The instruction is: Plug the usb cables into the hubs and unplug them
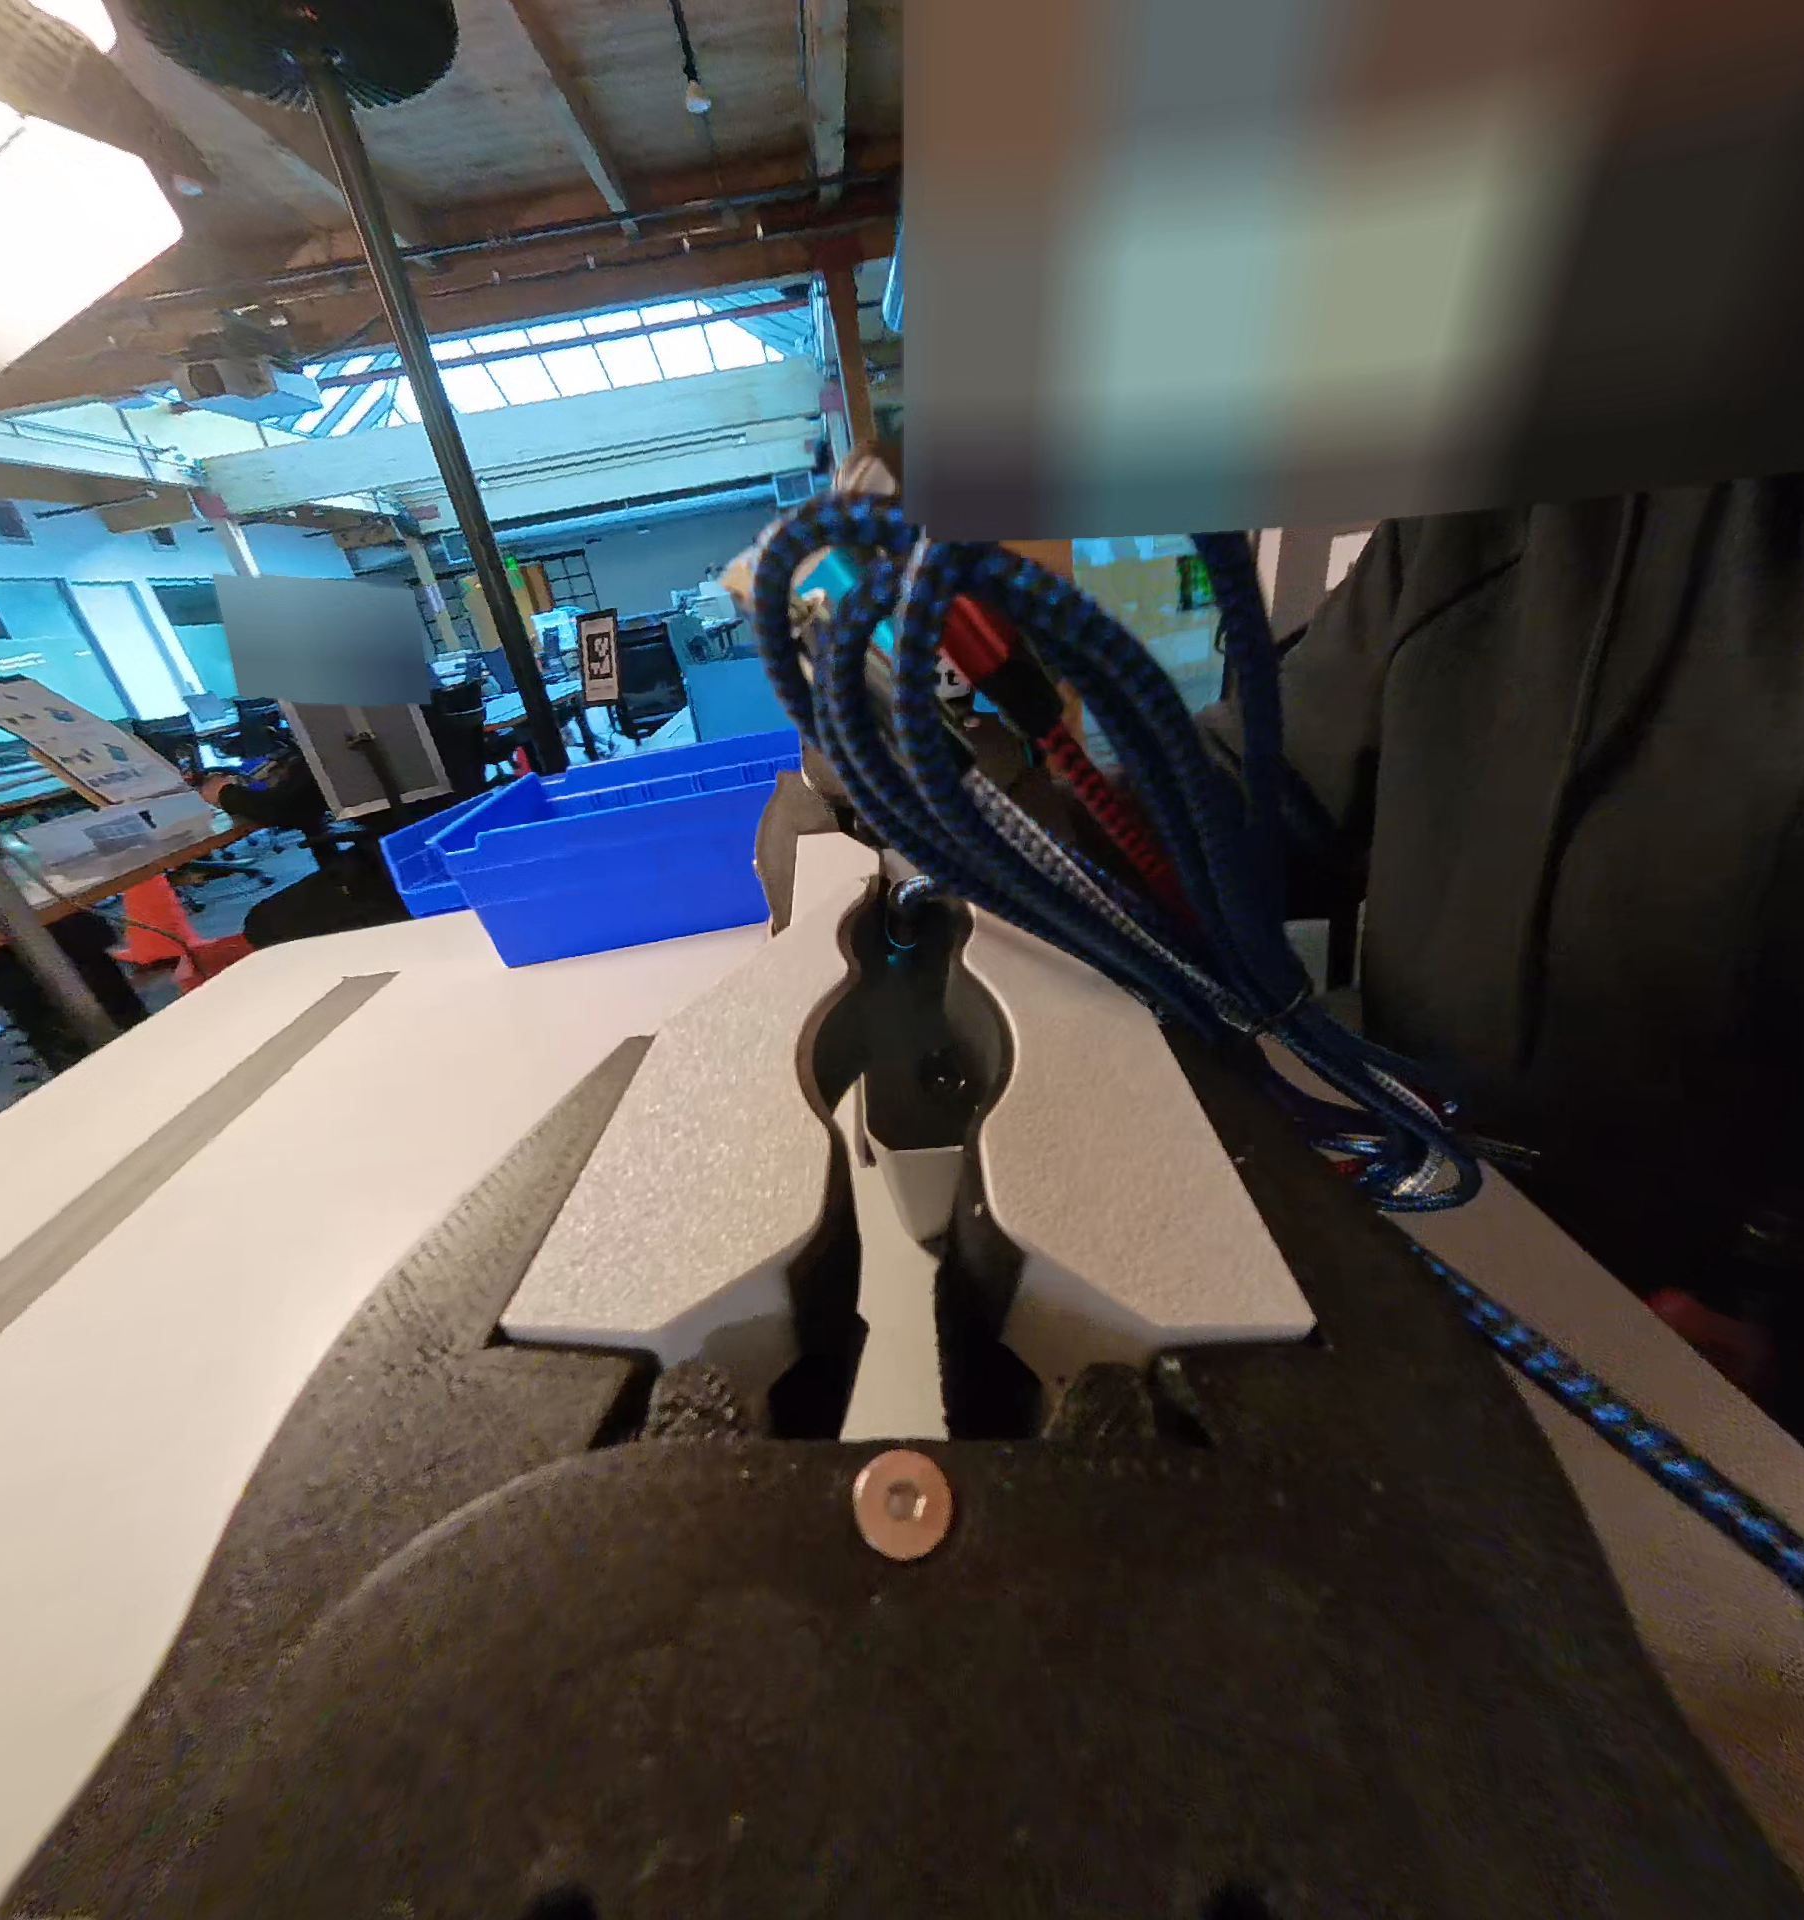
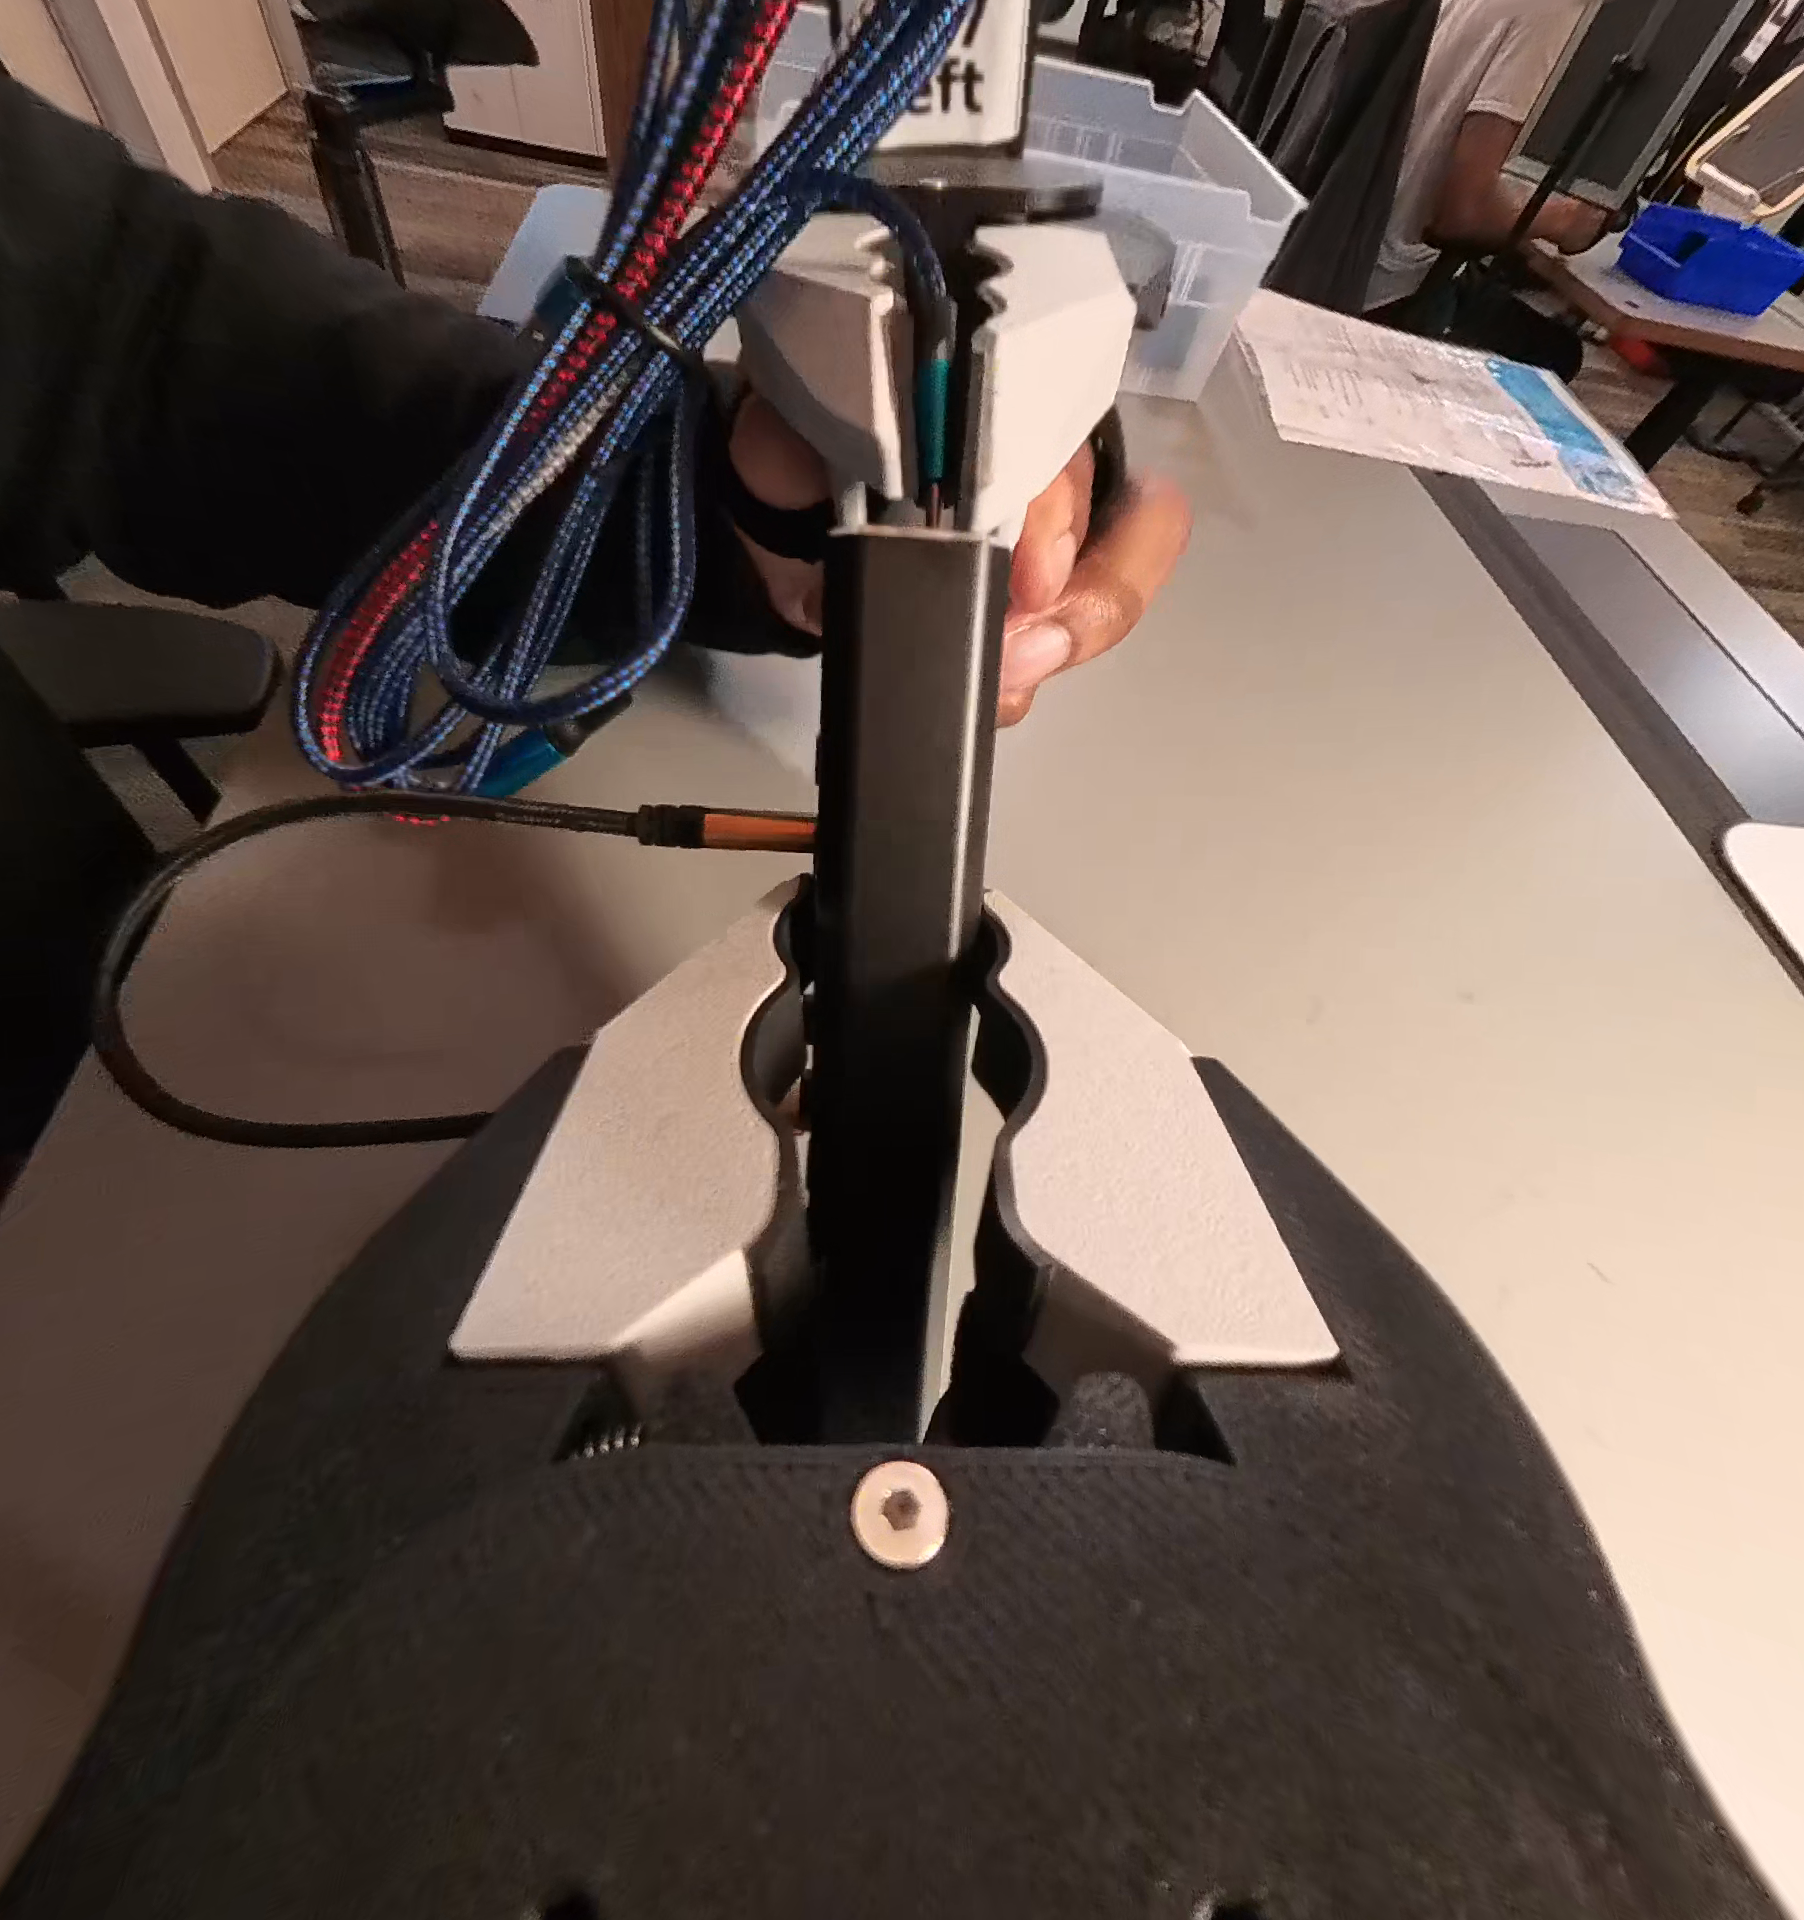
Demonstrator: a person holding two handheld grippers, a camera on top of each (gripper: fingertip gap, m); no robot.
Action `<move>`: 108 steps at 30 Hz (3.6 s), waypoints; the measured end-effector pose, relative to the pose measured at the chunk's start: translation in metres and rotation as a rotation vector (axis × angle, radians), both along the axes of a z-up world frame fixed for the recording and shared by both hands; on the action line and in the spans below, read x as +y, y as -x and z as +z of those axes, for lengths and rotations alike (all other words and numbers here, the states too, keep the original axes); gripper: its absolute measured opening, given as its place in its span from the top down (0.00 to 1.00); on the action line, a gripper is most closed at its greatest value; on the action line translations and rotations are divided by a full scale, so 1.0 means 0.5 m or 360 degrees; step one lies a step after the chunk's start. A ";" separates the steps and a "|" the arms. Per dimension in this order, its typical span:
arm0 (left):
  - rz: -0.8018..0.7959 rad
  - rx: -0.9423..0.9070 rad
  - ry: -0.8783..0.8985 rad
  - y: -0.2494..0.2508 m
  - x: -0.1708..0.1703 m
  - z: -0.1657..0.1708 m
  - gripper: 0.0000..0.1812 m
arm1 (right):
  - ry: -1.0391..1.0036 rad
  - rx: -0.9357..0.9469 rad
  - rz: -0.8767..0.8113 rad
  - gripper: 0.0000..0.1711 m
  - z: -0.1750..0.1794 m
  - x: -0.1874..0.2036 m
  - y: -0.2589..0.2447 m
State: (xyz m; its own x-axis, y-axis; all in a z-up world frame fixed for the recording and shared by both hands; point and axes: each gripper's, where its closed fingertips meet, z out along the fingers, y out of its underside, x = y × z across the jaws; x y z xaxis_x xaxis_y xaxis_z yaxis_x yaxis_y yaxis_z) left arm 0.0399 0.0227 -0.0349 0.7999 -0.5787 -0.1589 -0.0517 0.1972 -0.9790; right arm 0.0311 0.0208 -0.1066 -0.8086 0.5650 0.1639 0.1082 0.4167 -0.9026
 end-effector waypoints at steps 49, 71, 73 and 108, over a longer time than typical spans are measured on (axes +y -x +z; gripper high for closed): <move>-0.0076 -0.0308 -0.0006 -0.009 0.022 -0.008 0.93 | -0.0265 -0.0169 0.0010 0.85 -0.026 0.047 -0.024; -0.0013 -0.0523 -0.0025 0.017 0.042 -0.003 0.94 | -0.0921 -0.0490 -0.0151 0.84 -0.167 0.151 -0.036; -0.0039 -0.0613 -0.0056 0.024 0.037 0.008 0.93 | -0.0915 -0.0437 -0.0143 0.83 -0.161 0.149 -0.032; -0.0192 -0.0952 -0.0134 0.044 0.027 0.029 0.93 | 0.0253 -0.0057 -0.0232 0.83 0.054 0.041 0.030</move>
